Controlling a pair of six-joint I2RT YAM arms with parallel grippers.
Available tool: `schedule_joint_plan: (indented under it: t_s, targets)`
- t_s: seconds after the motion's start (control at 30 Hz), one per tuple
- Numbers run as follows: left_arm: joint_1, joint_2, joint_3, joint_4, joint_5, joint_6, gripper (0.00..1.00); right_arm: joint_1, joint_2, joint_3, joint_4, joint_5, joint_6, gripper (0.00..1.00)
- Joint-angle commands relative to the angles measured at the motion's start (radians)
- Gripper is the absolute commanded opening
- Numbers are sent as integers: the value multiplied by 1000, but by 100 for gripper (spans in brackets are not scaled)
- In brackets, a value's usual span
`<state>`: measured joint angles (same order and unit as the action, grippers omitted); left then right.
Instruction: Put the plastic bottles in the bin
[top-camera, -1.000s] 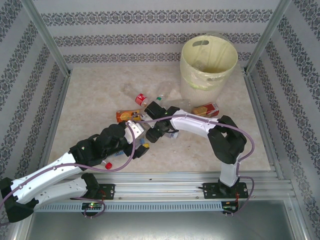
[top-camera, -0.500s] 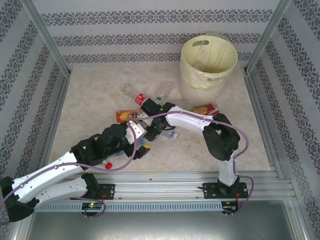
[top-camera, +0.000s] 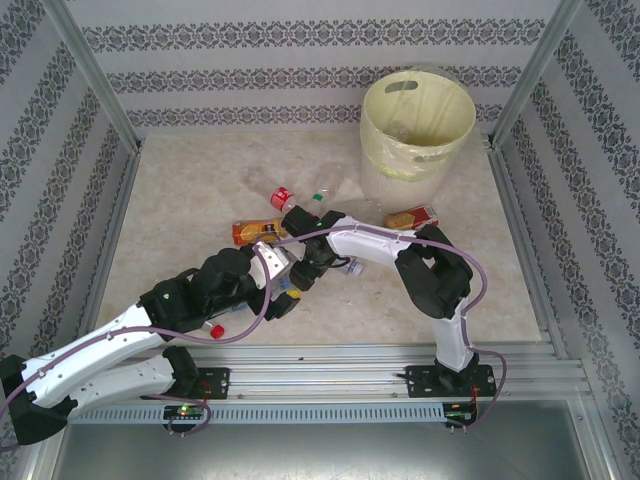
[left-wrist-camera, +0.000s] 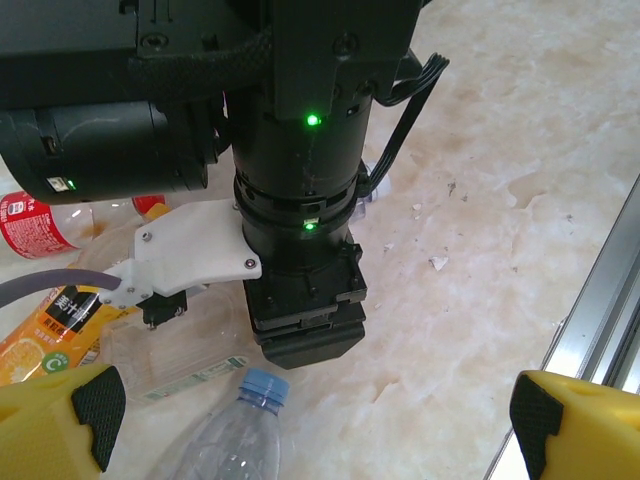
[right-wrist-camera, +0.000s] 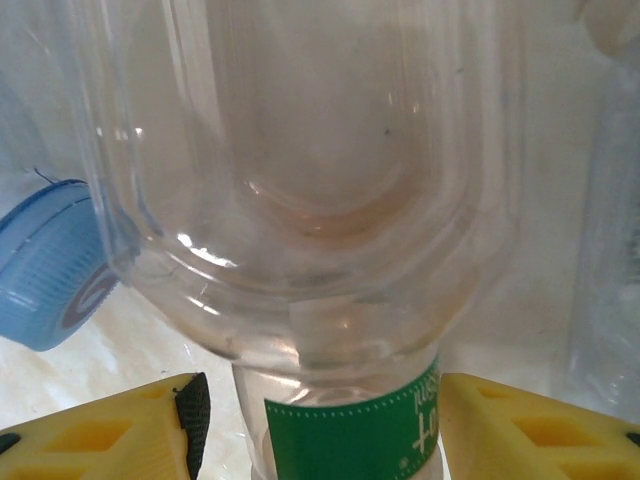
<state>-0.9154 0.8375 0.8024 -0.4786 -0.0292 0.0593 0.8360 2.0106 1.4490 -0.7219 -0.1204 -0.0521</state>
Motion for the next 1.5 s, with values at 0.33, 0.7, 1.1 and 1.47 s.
schedule_joint_plan:
  t_s: [0.33, 0.7, 1.1, 1.47]
  targets:
    - [-12, -23, 15, 33, 20, -15, 100, 9, -4, -22, 16, 9, 4, 49]
    - [-11, -43, 26, 44, 47, -25, 100, -1, -152, -63, 42, 12, 23, 43]
    - [-9, -44, 38, 242, 61, -118, 100, -71, -391, -152, 104, -65, 105, 40]
    - [-7, 34, 89, 458, 20, -145, 100, -160, -550, -125, 124, -85, 165, 38]
